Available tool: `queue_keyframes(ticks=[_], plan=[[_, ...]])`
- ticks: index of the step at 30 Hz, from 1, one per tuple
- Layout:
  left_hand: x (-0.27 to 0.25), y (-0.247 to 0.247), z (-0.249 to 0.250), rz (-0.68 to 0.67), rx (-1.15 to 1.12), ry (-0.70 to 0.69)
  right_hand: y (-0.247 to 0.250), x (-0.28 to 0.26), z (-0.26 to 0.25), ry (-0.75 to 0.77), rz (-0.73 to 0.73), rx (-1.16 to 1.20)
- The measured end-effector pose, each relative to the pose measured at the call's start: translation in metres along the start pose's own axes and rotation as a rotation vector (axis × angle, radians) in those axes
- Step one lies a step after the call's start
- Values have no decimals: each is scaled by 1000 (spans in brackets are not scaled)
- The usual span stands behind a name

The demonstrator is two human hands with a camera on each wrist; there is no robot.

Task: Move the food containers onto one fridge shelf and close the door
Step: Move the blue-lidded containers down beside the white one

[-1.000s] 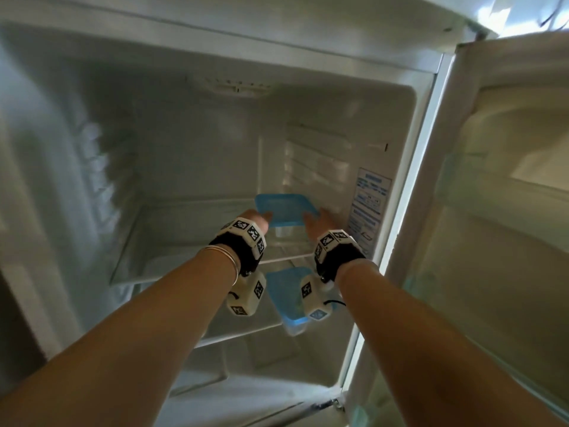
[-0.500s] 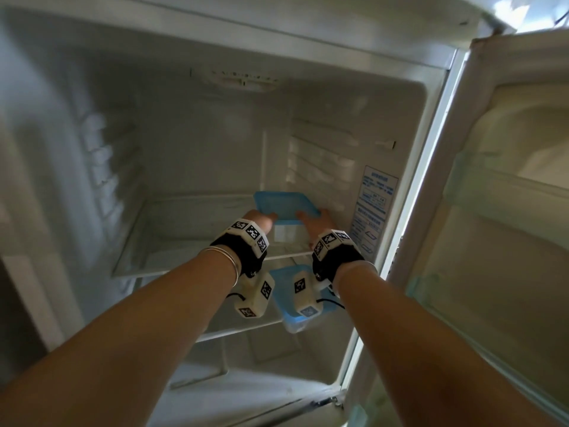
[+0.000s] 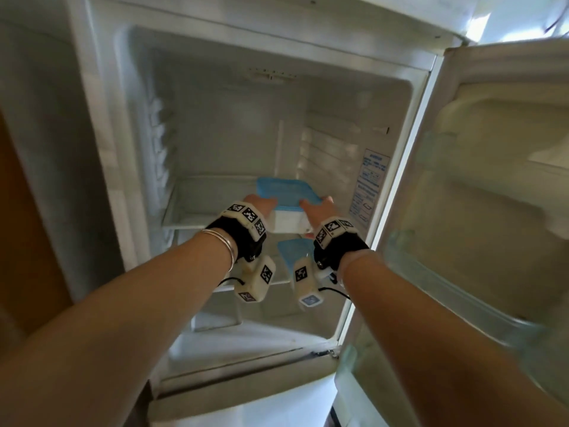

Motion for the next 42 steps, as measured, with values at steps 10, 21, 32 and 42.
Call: queue_keyframes(ticks=[10, 21, 32, 42], plan=[[-61, 23, -37, -2, -21, 26, -15, -67, 26, 11, -22, 19], [-62, 36, -95, -8, 68, 112, -55, -71, 69, -22, -63, -17], [-18, 27, -147, -17, 103, 235, -98, -39, 101, -108, -125, -133], [11, 20, -165, -11, 150, 271, -118, -6, 116, -110, -185, -154]])
Point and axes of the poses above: each hand's wrist, its own x-axis towards the middle knuckle, its own y-axis out of the back of the hand, z = x × y, the point moved 2 cm from there along x, towards the middle knuckle, and after that the axes turned 9 degrees about -x, right-handed, at the moved point
